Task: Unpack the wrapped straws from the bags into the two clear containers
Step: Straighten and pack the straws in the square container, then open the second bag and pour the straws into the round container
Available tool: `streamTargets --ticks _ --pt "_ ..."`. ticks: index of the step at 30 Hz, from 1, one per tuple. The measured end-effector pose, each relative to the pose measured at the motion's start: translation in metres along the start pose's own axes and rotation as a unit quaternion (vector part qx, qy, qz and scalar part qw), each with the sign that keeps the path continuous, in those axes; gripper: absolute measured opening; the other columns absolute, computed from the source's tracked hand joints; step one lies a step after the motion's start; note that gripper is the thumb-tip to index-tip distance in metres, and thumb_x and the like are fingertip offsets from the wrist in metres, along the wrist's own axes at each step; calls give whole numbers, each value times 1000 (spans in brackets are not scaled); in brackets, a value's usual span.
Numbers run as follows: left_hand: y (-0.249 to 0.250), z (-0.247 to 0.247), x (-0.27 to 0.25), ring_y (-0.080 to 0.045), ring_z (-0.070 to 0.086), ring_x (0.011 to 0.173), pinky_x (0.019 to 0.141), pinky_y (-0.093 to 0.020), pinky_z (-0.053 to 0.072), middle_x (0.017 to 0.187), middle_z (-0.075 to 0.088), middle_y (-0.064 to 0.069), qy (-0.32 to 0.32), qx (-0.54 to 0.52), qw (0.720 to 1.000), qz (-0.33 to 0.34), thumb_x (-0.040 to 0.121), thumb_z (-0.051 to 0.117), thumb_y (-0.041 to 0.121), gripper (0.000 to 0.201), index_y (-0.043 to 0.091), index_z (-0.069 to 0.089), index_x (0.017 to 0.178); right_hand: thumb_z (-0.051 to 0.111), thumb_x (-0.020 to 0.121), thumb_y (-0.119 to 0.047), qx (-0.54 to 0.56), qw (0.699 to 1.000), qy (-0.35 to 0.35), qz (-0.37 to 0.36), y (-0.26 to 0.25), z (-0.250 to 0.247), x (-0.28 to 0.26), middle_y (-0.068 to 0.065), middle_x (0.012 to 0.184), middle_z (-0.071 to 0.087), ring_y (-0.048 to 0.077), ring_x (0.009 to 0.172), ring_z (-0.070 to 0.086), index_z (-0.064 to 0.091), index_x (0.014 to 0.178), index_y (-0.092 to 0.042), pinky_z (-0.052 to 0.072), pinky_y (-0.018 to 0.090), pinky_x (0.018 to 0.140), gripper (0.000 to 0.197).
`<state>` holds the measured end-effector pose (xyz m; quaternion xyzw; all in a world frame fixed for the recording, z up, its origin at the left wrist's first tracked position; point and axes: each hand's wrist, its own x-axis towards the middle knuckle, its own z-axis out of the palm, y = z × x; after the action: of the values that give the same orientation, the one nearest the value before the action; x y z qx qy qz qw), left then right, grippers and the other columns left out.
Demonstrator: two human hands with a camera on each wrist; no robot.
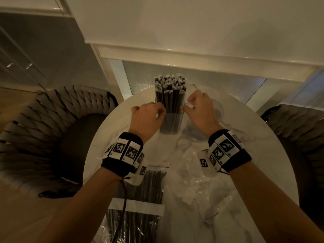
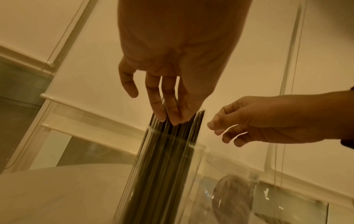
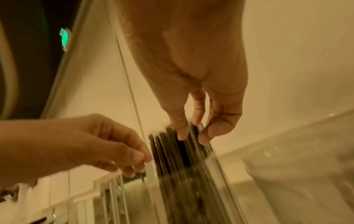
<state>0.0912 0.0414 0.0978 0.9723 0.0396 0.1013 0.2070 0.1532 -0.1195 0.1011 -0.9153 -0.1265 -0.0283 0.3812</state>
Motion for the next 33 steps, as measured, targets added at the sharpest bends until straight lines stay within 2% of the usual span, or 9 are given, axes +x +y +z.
streamTargets --ticks 4,8,11,14,17,21,27,30,33 --pt "7 -28 -9 -11 63 80 82 -28 52 87 68 5 -6 -139 989 48 89 59 21 12 21 68 97 64 85 -14 42 995 8 -90 -41 -36 -17 2 89 62 11 77 57 63 89 -9 48 16 73 6" --pt "6 -43 -30 -6 55 75 66 2 37 86 64 6 -50 -129 990 34 91 60 18 14 15 67 102 59 89 -13 94 984 -102 -111 -61 -35 -43 -5 81 63 -4 68 55 64 92 -7 43 2 62 8" --pt "-17 -27 -60 -11 56 81 66 -5 39 95 64 -1 -162 -83 982 -50 90 61 23 20 14 64 108 58 90 -17 21 966 -244 -88 -47 11 -67 9 101 68 18 90 64 64 101 -8 44 19 69 16" --pt "-56 2 -100 -27 53 113 96 -36 43 125 54 -11 -265 -13 952 -154 88 62 30 43 17 49 128 58 88 -16 -68 930 -355 -69 -27 71 -98 15 123 55 31 112 53 53 122 -9 42 30 87 35" --pt "-100 29 -136 -39 36 131 108 -52 34 145 31 -17 -272 37 923 -271 87 61 33 71 20 22 145 54 91 -16 -172 894 -409 -63 -6 117 -124 16 140 35 40 125 40 29 140 -13 34 51 103 56" --pt "-141 48 -157 -41 34 134 111 -49 31 148 27 -24 -276 -2 894 -353 87 63 32 90 10 2 149 55 89 -21 -262 869 -418 -41 14 142 -135 17 143 33 41 127 37 17 146 -17 28 57 104 68" --pt "-161 46 -145 -39 48 118 97 -45 43 131 49 -21 -272 29 918 -287 93 50 20 38 5 42 127 44 89 -19 -259 879 -398 46 24 147 -125 15 136 46 32 126 41 39 130 -16 21 52 107 41" --pt "-164 48 -146 -37 41 120 100 -46 40 135 35 -17 -252 34 919 -302 91 55 29 56 8 29 136 45 88 -18 -284 873 -393 61 22 154 -137 15 131 47 33 123 43 43 124 -17 21 55 106 36" --pt "-164 42 -139 -39 49 120 100 -39 41 133 46 -24 -221 -63 909 -349 88 61 18 58 -1 34 135 43 89 -13 -259 878 -390 99 12 158 -149 16 126 50 32 121 45 50 114 -13 21 56 107 26"
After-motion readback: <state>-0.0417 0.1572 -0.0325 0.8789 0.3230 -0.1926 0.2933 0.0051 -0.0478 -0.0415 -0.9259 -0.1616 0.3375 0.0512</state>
